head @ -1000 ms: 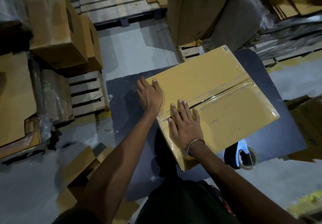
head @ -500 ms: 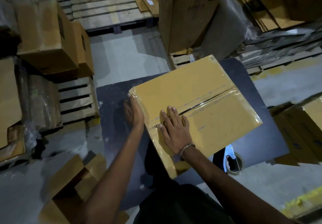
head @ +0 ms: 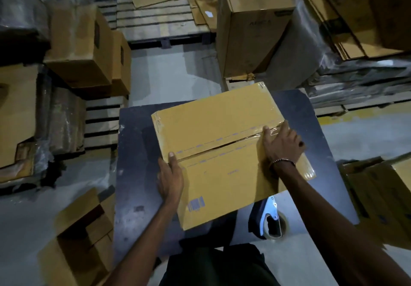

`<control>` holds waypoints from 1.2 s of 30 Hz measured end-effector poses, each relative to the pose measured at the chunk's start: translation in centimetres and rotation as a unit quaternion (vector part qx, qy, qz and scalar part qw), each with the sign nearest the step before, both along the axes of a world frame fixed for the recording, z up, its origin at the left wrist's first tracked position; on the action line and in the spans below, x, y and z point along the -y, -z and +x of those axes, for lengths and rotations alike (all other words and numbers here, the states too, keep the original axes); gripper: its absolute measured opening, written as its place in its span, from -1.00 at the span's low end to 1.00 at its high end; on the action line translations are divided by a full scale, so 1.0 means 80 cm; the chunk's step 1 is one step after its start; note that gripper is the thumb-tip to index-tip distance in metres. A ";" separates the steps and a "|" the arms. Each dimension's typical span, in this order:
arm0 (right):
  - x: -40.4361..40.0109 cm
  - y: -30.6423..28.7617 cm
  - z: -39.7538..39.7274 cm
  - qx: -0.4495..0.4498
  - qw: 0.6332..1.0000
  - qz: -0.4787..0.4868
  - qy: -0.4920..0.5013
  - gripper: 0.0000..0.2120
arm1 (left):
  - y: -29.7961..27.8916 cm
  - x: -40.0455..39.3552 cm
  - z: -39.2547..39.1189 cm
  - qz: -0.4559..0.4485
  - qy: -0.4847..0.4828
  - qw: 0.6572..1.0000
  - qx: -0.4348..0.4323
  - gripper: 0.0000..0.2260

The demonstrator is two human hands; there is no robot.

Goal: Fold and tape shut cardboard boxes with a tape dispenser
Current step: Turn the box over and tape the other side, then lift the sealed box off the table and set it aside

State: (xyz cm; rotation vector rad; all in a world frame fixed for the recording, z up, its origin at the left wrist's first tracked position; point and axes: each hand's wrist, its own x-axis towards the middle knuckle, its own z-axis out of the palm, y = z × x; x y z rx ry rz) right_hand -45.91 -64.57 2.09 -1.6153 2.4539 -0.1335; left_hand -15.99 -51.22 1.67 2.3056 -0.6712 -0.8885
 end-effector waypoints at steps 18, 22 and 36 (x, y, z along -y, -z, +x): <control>0.012 -0.024 -0.074 0.151 0.985 0.066 -0.039 -0.10 | -0.030 -0.017 -0.045 0.066 -0.069 0.994 0.047 -0.12; 0.013 -0.042 -0.077 0.163 0.984 0.060 -0.030 -0.10 | -0.035 -0.011 -0.039 0.059 -0.056 0.995 0.062 -0.21; -0.062 -0.144 -0.251 0.133 0.962 -0.106 0.215 -0.21 | -0.108 0.141 -0.181 -0.063 0.128 0.990 0.021 -0.26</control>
